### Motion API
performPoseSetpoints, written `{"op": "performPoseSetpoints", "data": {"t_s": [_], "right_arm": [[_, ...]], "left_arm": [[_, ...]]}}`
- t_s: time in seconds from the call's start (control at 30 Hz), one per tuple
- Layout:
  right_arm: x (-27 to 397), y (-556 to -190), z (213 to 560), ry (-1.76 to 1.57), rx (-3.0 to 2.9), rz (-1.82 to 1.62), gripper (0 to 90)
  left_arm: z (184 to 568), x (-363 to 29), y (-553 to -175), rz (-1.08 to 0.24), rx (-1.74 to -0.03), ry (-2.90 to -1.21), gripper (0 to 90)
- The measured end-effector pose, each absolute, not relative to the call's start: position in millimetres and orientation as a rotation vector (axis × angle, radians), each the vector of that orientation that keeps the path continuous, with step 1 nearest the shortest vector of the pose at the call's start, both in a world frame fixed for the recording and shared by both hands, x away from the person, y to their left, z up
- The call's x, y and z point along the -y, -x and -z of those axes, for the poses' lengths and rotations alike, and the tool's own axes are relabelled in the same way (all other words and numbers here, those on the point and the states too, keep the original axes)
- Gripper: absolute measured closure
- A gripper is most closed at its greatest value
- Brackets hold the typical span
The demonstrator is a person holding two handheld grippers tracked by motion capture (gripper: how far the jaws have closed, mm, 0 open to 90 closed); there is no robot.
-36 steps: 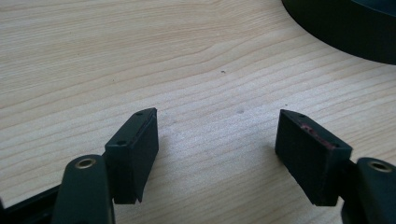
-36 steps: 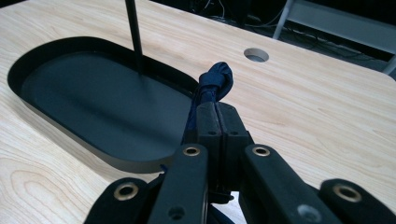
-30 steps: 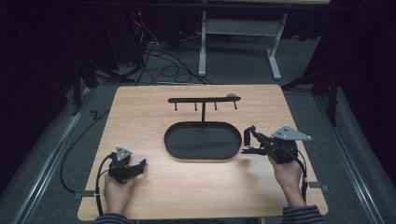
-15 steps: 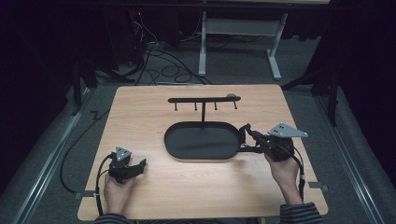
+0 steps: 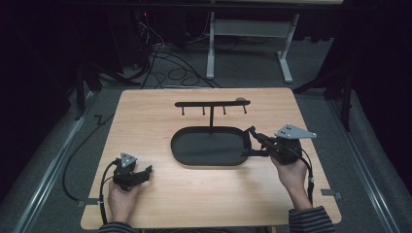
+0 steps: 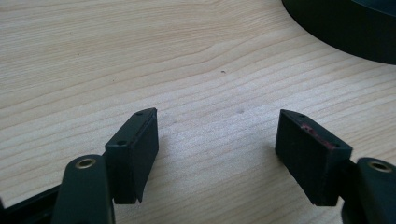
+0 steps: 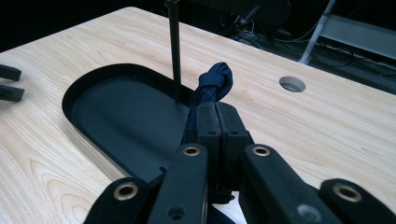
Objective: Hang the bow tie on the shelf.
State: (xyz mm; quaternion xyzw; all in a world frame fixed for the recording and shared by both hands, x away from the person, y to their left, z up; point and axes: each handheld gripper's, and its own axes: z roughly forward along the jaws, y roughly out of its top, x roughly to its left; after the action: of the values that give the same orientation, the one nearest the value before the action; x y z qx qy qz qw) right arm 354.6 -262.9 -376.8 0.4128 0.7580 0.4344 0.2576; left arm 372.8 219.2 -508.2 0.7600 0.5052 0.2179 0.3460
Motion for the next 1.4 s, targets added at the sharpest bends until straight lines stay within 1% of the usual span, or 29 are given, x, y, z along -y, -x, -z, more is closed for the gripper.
{"op": "performPoseSetpoints", "data": {"t_s": [0.7, 1.4], "right_arm": [[251.3, -372.5, 359.3, -1.085, -2.072, -1.224, 90.0], [252.7, -390.8, 346.1, -1.095, -2.047, -1.251, 90.0]], "left_arm": [[508.2, -219.2, -372.8, -0.565, -1.311, -1.972, 30.7], [508.2, -219.2, -372.8, -0.566, -1.311, -1.972, 30.6]]}}
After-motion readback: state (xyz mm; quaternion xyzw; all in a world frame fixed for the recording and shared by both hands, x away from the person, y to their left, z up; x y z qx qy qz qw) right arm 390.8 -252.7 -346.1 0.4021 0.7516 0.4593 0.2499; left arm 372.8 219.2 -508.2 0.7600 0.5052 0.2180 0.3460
